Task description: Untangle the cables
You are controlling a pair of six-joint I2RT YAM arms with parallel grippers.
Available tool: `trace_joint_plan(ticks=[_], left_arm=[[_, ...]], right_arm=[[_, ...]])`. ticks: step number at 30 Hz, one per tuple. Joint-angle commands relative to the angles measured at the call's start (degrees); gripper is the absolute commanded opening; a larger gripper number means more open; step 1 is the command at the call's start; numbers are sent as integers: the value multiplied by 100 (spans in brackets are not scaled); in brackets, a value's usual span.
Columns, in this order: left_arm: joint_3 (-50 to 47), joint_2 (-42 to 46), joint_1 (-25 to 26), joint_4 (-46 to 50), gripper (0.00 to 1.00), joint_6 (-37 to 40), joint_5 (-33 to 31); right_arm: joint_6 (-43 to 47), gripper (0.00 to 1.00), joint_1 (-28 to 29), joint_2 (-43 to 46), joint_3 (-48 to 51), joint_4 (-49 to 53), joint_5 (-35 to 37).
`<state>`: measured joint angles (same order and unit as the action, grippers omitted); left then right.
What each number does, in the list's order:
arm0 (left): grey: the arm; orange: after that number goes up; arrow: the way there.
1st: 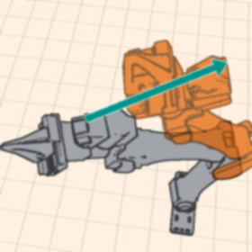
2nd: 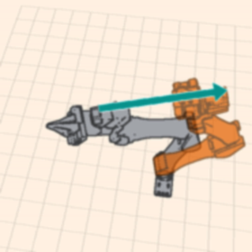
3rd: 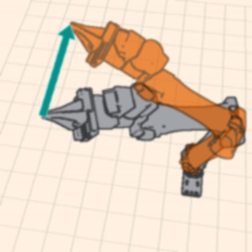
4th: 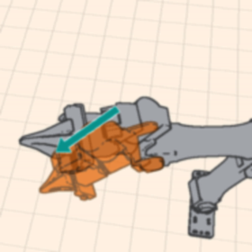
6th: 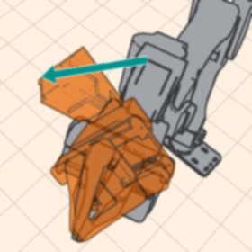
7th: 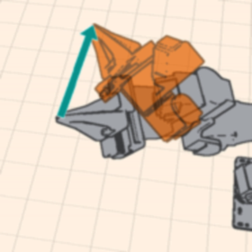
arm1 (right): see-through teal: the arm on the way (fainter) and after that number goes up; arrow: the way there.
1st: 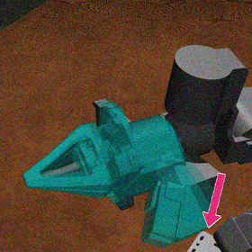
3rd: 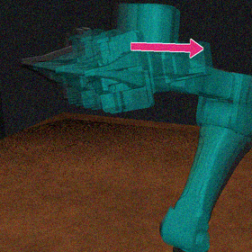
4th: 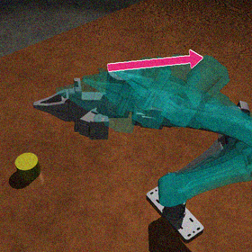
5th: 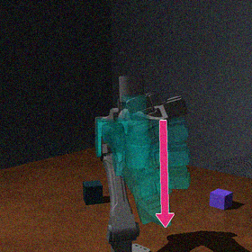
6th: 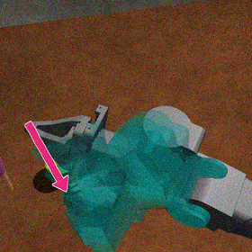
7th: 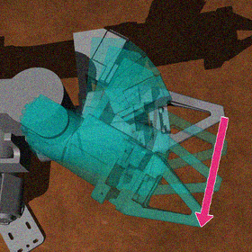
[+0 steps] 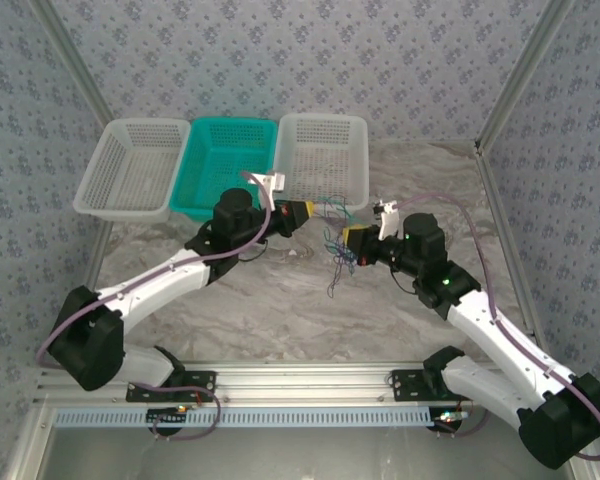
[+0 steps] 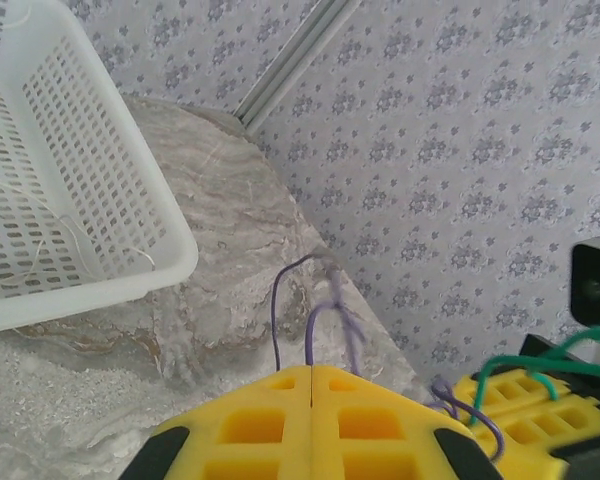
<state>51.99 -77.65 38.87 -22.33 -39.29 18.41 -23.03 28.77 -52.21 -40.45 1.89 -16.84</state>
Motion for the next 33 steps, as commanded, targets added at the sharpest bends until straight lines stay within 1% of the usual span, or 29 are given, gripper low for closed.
trace_joint_plan(ticks=[1, 6, 10, 13, 14, 15, 18, 21, 28, 29, 31, 32, 33], left_arm=[[-79, 441, -272, 0, 0, 123, -190], [-107, 599, -331, 151, 0, 377, -35], [12, 332, -304, -11, 1, 320, 515], [-2, 101, -233, -353, 42, -52, 626], [-30, 30, -219, -504, 48, -194, 628], [-44, -29, -211, -610, 50, -298, 635], [35, -260, -147, -839, 51, -493, 760], [274, -578, -6, -873, 51, -588, 1014], [500, -1081, 61, -896, 52, -826, 907], [522, -1126, 74, -911, 50, -828, 910], [554, -1187, 86, -921, 39, -821, 894], [565, -1220, 101, -915, 37, -803, 877], [580, -1247, 96, -910, 37, -818, 865]], right_arm=[[-31, 0, -108, 174, 216, 225, 644], [-219, 0, -222, 340, 464, 120, 535], [-246, 0, -230, 391, 488, -101, 355], [-242, 0, -225, 360, 440, -197, 278], [-237, 0, -231, 340, 411, -198, 273], [-229, 0, -223, 335, 389, -206, 253], [-237, 0, -230, 297, 349, -231, 200], [-246, 0, -223, 248, 327, -254, 118], [-290, 0, -201, 259, 338, -303, 57], [-290, 0, -201, 265, 336, -297, 56], [-281, 0, -199, 264, 337, -279, 57], [-281, 0, -196, 264, 336, -275, 50], [-282, 0, -192, 272, 349, -281, 16]])
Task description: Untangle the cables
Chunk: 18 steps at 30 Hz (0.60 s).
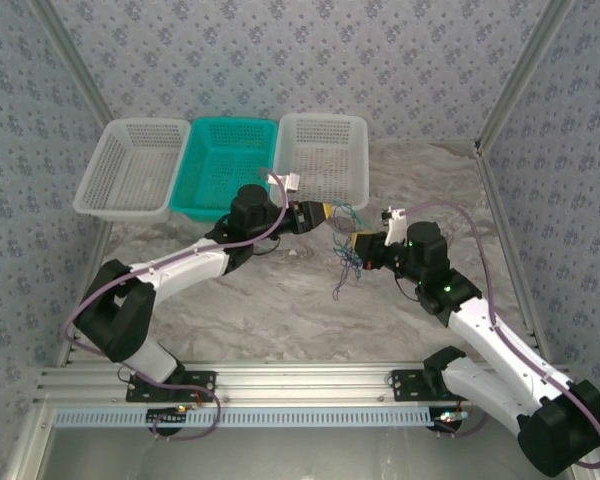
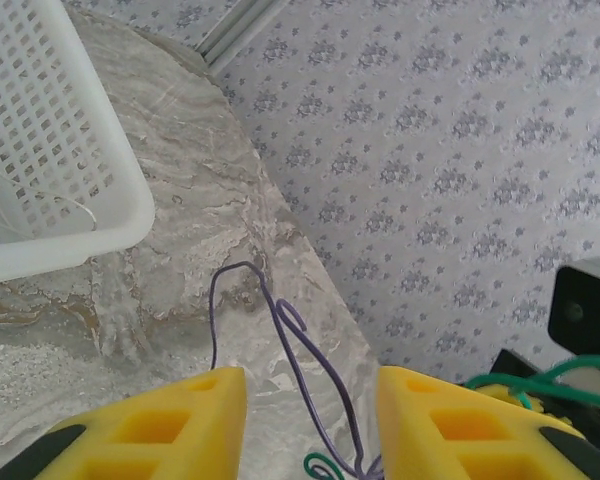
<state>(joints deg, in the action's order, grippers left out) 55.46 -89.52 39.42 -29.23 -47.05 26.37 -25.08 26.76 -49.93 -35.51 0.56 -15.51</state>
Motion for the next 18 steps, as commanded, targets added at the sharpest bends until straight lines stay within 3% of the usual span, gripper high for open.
trace_joint_plan(ticks=[1, 8, 11, 14, 18], left_arm=[[244, -88, 48, -230, 37, -49, 87], [306, -213, 86, -332, 43, -92, 227], [355, -276, 105, -265, 34, -96, 267], [401, -350, 133, -254, 33, -113, 366], [373, -369, 154, -256, 17, -118, 343]], right_arm=[[-76, 0, 7, 48, -134, -160, -121], [-76, 0, 18, 38, -126, -177, -103], [-76, 0, 17, 52, -118, -179, -88], [-76, 0, 20, 55, -123, -154, -33], [-68, 0, 6, 84, -101, -134, 0]])
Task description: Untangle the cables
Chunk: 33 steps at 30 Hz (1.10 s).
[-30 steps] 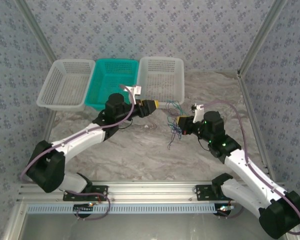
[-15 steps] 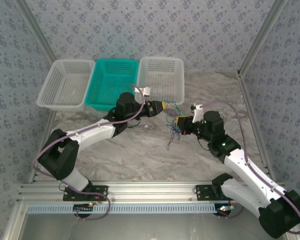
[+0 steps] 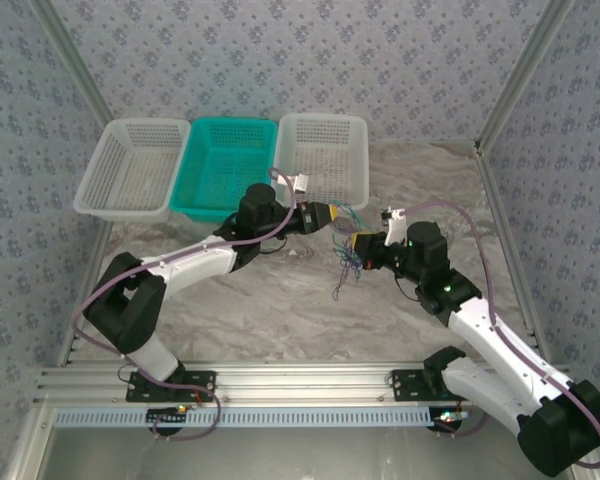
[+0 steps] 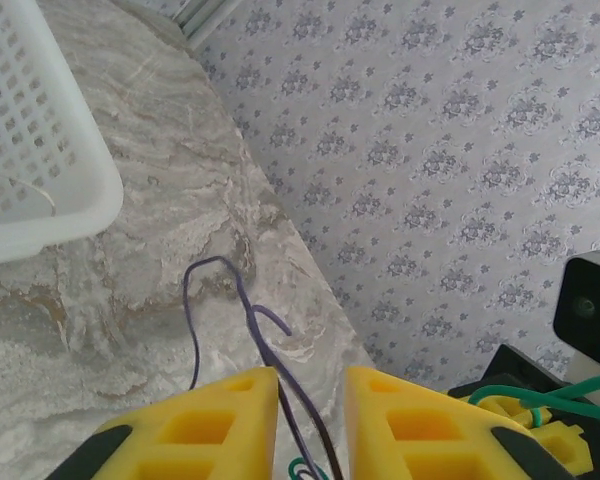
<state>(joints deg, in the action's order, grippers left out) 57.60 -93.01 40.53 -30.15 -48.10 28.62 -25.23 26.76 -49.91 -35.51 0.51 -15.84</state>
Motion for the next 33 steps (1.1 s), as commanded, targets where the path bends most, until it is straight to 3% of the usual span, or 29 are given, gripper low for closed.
trace_joint_plan(ticks=[1, 5, 9, 15, 20, 25, 29, 31, 33], left_arm=[[138, -7, 35, -184, 13, -22, 95], [58, 113, 39, -192, 0, 10, -63], [-113, 424, -12, -222, 0, 167, -285], [-206, 1164, -264, 90, 0, 443, -424], [-130, 1650, -309, 598, 0, 819, -590], [-109, 1874, -336, 795, 0, 978, -698], [-118, 2055, -395, 933, 0, 1089, -761], [-88, 2132, -428, 1042, 0, 1157, -745], [-64, 2163, -423, 1144, 0, 1208, -718]], right_arm=[[-52, 0, 13, 94, -100, -122, 39], [-52, 0, 5, 127, -82, -69, 114], [-91, 0, -8, 160, 25, 44, 525], [-773, 9, -280, 43, 602, 454, 1729], [-1598, 25, -536, -105, 1297, 228, 1488], [-2198, 21, -589, -86, 1766, 561, 1884], [-2674, 24, -744, -9, 1906, 1282, 2289], [-2712, 27, -876, 195, 1881, 1412, 2161], [-2307, 40, -880, 535, 1829, 988, 1648]])
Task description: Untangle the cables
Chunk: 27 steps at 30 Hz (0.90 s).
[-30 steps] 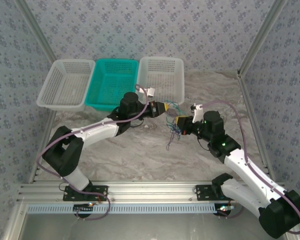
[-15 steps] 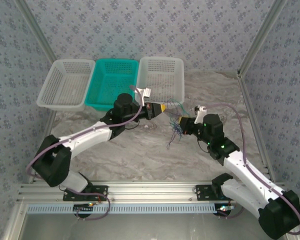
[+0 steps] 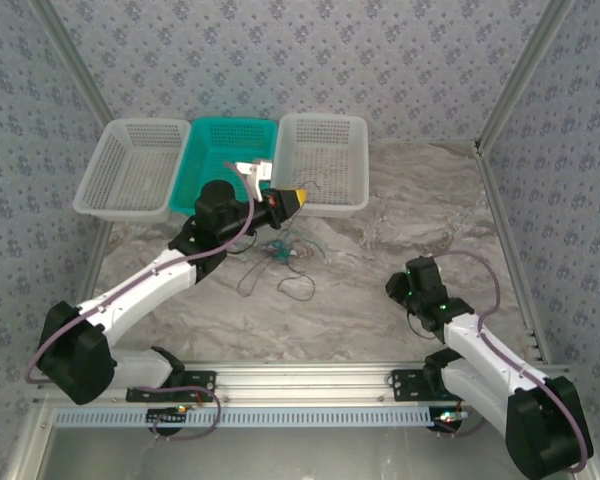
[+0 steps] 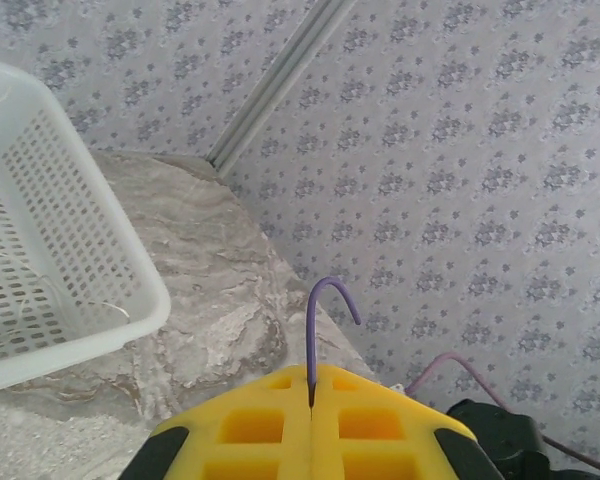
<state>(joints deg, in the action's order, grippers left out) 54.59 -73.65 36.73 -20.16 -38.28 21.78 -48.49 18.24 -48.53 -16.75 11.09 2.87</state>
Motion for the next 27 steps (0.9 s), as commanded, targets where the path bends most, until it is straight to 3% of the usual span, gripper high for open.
trace_joint_plan(ticks=[1, 4, 6, 11, 15, 20, 23, 27], left_arm=[[243, 247, -44, 175, 0, 233, -29], [243, 280, -46, 197, 0, 232, -16], [256, 302, -44, 208, 0, 220, -8], [298, 368, -29, 178, 0, 107, 37], [341, 451, 39, 118, 0, -6, 63], [493, 619, 99, 216, 0, -31, 63], [603, 766, 122, 324, 0, -27, 63], [801, 1068, 109, 637, 0, 155, -109]], right_arm=[[261, 49, 9, 548, -71, -362, -514], [1154, 78, 453, 912, -279, -1371, -1043], [1805, 85, 907, 790, -561, -1726, -1090], [2720, 86, 1800, -606, -1365, -2702, -1438], [3256, 84, 2435, -2016, -1548, -4616, -1355], [3723, 84, 2642, -3624, -1959, -5902, -1060], [3893, 77, 2635, -4267, -2078, -6540, -1040], [3922, 41, 2633, -4892, -2333, -6236, -879]])
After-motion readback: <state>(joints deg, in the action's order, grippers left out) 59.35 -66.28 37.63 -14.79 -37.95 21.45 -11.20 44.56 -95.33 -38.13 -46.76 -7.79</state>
